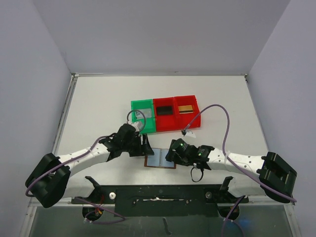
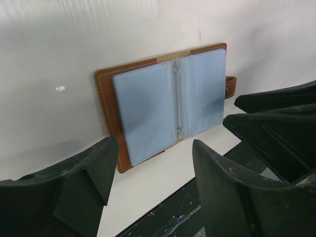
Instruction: Take the credit cards out of the card holder
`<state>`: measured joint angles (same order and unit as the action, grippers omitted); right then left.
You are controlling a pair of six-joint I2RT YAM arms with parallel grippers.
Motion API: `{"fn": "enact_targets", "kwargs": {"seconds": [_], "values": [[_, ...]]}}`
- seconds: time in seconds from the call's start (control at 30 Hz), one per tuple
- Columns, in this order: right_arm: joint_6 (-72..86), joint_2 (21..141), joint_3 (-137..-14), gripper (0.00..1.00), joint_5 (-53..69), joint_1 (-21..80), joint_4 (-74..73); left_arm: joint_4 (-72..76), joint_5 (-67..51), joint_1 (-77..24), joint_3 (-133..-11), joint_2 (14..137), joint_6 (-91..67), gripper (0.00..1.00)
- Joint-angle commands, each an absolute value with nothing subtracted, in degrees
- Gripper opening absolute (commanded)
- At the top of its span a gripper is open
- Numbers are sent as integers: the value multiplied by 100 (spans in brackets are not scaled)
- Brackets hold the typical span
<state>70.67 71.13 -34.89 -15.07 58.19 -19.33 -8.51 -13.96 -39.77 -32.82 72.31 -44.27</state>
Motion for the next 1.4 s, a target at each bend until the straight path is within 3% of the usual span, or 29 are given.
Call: {"fn": "enact_targets", "kwargs": {"seconds": [0.0, 0.53, 0.8, 1.1, 1.3, 1.37], "values": [[7160, 7066, -3580, 55, -1729, 5871, -2112, -216, -1396, -4132, -3277, 7346, -4604, 60], [7090, 7801, -3766, 52, -1270, 5832, -1820, -4, -1371, -4318, -3031, 7830, -4697, 44], [6807, 7993, -3779, 30, -976, 5844, -1197, 132, -1375, -4544, -3015, 7992, -4781, 30], [6679, 7957, -3702, 9, -746, 5770, -832, 151, -1341, -4601, -3081, 8080, -4816, 22], [6846, 7577, -3006, 8, -37, 5389, 391, 145, -1324, -4605, -3114, 7945, -4799, 14], [6908, 7490, -2925, 12, -9, 5245, 268, -29, -1228, -4604, -3192, 7905, -4772, 14]]}}
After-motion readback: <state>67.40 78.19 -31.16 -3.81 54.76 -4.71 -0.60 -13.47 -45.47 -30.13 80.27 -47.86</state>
